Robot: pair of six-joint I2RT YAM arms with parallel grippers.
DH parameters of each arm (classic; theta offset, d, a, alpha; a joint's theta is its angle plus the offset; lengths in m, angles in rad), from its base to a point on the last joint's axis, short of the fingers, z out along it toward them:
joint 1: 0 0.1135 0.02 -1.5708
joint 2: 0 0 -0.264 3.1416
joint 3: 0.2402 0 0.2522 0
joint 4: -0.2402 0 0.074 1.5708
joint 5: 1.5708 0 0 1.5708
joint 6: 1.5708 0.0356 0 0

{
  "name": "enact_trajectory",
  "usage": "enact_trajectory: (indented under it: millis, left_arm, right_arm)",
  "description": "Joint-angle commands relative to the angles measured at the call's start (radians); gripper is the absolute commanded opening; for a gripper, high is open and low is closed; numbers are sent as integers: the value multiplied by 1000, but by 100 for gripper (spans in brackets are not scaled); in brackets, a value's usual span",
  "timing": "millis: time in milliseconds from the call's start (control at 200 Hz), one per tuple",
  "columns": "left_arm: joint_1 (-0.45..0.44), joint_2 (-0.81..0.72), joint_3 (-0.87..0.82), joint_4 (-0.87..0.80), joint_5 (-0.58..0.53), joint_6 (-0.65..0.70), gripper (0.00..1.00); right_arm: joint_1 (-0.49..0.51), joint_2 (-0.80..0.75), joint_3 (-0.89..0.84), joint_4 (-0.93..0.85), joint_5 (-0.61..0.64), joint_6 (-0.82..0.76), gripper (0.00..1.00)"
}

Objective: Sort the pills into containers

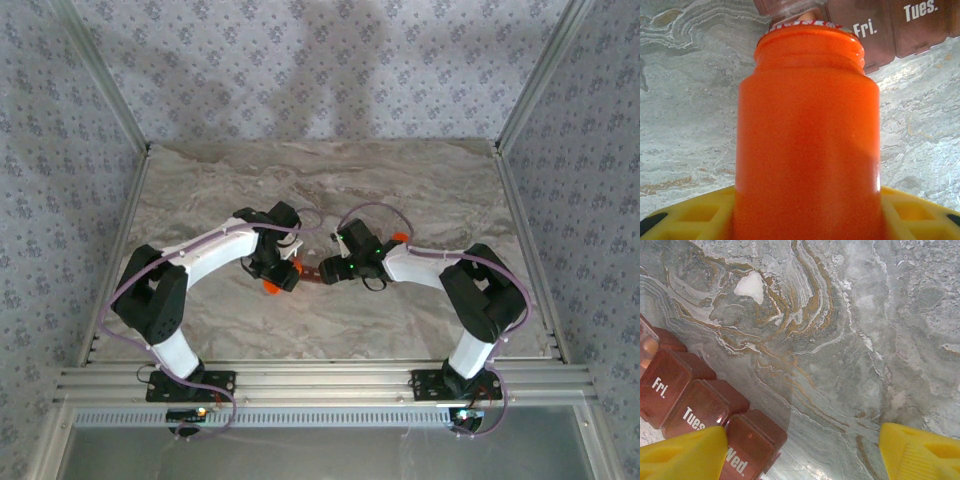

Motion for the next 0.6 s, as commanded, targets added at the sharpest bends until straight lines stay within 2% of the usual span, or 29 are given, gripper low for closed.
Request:
enact_trajectory:
  millis: [0,595]
  left_arm:
    - [10,-25,17,-47,-10,13,0]
    - [20,-95,-89,75,19,10,0]
  right_arm:
    - [10,32,-12,-54,14,1,81]
    - [13,40,-6,-49,8,13,81]
